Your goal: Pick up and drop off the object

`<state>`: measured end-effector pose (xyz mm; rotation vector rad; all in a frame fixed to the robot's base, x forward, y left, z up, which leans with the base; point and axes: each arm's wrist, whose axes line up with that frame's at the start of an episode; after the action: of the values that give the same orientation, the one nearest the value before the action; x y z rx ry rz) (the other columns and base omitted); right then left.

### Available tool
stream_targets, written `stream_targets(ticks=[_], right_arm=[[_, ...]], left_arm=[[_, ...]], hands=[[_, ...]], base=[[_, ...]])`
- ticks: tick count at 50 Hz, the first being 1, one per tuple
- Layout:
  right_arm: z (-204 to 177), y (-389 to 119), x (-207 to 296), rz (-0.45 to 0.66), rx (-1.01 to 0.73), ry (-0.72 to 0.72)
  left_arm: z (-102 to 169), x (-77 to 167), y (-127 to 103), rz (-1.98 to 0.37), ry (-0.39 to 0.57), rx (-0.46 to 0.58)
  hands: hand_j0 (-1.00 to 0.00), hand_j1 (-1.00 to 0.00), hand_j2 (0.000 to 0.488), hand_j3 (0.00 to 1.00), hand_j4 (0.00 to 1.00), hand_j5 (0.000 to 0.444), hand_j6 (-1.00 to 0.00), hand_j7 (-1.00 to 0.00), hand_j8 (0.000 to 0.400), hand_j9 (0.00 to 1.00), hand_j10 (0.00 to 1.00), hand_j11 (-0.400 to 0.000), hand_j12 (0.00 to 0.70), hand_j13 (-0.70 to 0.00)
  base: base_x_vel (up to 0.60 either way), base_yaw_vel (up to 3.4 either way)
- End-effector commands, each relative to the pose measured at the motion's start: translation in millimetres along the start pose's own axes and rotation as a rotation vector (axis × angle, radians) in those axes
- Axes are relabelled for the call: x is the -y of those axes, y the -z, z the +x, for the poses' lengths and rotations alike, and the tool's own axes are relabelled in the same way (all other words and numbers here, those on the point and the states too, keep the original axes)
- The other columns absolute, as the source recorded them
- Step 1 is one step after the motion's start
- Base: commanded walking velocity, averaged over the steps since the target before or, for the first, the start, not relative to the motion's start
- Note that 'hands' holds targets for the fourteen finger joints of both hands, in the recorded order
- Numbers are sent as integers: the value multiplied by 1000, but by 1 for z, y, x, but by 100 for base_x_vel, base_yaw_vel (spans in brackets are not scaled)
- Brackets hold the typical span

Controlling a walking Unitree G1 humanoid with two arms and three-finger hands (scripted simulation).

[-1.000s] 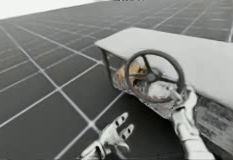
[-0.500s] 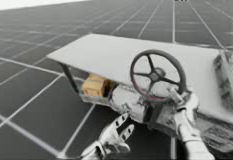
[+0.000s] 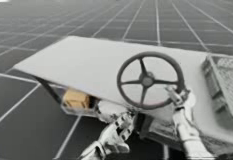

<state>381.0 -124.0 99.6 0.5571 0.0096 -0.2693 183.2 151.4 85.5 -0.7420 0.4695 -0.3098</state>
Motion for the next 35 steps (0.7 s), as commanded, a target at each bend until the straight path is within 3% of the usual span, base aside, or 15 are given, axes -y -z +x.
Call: stream_targets(ticks=[1, 16, 17, 19, 21, 22, 23, 28, 29, 30, 31, 35], right_arm=[[2, -7, 6, 31, 26, 13], [2, -7, 6, 31, 26, 13], [178, -71, -38, 68, 109, 19], [186, -104, -31, 58, 153, 36], [180, -134, -31, 55, 213, 69], [185, -146, -30, 44, 240, 59], [193, -156, -29, 31, 266, 57], [173, -246, -39, -15, 418, 63], [174, -261, -41, -5, 445, 69], [167, -282, -40, -3, 466, 72], [156, -294, -33, 13, 486, 84], [133, -387, 77, 92, 646, 281]], left_arm=[[2, 6, -2, 22, 6, -8], [2, 6, -2, 22, 6, -8], [165, 45, -117, 82, 72, 6], [177, 47, -115, 88, 81, -2], [168, 52, -111, 74, 111, -8], [182, 59, -119, 83, 105, -11], [176, 62, -108, 81, 128, 1], [164, 72, -111, 95, 157, 22], [155, 73, -122, 104, 166, 35], [154, 79, -113, 108, 173, 32], [158, 78, -122, 112, 177, 25], [169, 100, -107, 182, 215, -2]], hands=[[0, 0, 0, 1000, 1000, 0, 0, 0, 0, 1000, 1000, -400, 0, -700], [0, 0, 0, 1000, 1000, 0, 0, 0, 0, 1000, 1000, -400, 0, -700], [0, 0, 0, 1000, 1000, 0, 0, 0, 0, 1000, 1000, -400, 0, -700], [0, 0, 0, 1000, 1000, 0, 0, 0, 0, 1000, 1000, -400, 0, -700], [0, 0, 0, 1000, 1000, 0, 0, 0, 0, 1000, 1000, -400, 0, -700], [0, 0, 0, 1000, 1000, 0, 0, 0, 0, 1000, 1000, -400, 0, -700], [0, 0, 0, 1000, 1000, 0, 0, 0, 0, 1000, 1000, -400, 0, -700], [0, 0, 0, 1000, 1000, 0, 0, 0, 0, 1000, 1000, -400, 0, -700], [0, 0, 0, 1000, 1000, 0, 0, 0, 0, 1000, 1000, -400, 0, -700], [0, 0, 0, 1000, 1000, 0, 0, 0, 0, 1000, 1000, -400, 0, -700], [0, 0, 0, 1000, 1000, 0, 0, 0, 0, 1000, 1000, -400, 0, -700], [0, 0, 0, 1000, 1000, 0, 0, 0, 0, 1000, 1000, -400, 0, -700]], base=[[22, -20], [19, -18], [0, -10], [0, -12], [0, -14], [0, -15], [0, -16], [0, -14], [0, -14], [0, -13], [0, -13], [0, -16]])
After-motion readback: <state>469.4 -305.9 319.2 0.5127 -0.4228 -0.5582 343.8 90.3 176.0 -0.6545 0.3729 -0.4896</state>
